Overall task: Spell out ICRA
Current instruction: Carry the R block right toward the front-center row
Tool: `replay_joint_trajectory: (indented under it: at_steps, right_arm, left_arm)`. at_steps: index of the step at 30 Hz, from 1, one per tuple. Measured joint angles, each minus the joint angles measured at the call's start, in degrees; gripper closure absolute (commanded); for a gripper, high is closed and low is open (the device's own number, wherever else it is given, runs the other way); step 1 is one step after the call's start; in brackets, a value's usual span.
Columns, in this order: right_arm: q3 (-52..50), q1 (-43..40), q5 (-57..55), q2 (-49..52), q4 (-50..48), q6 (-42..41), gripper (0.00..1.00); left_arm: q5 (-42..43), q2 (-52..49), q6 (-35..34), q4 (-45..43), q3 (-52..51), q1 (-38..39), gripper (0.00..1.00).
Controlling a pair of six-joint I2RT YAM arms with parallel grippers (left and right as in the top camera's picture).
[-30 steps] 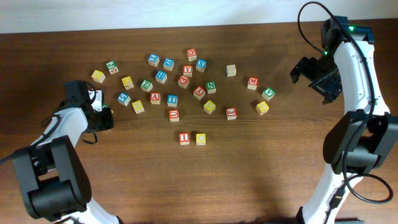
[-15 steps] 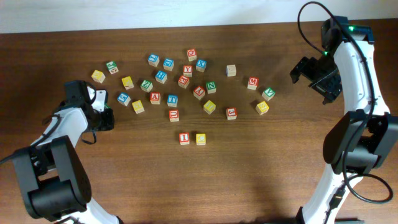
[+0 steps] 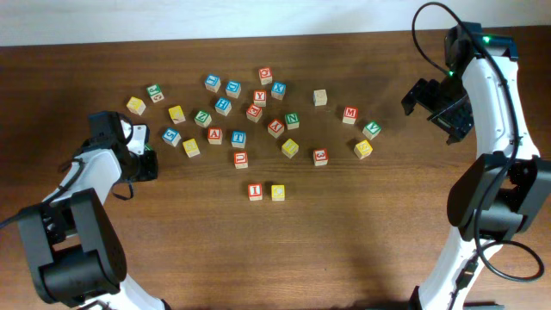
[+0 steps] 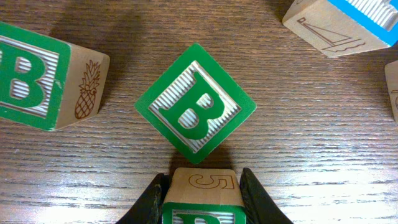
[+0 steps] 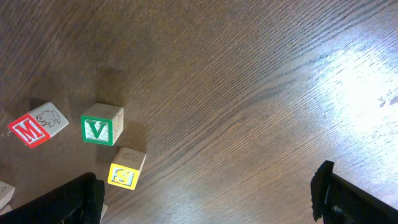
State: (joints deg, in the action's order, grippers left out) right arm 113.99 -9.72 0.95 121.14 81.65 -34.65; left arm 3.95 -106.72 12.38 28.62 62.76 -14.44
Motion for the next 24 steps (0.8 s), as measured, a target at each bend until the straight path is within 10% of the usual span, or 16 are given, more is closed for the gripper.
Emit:
replay_joint_trajectory:
  at_steps: [13,24]
  right_arm:
    - [0.0,0.0,0.0,0.0,0.0,-0.07,0.02]
    - [0.0,0.0,0.02,0.0,0.0,-0.04,0.02]
  left_arm:
    - [13.27,14.78,-4.39,3.37,0.0,0.44,0.79]
    - [23.5,19.06,-30.34,2.23,0.0,23.89,0.77]
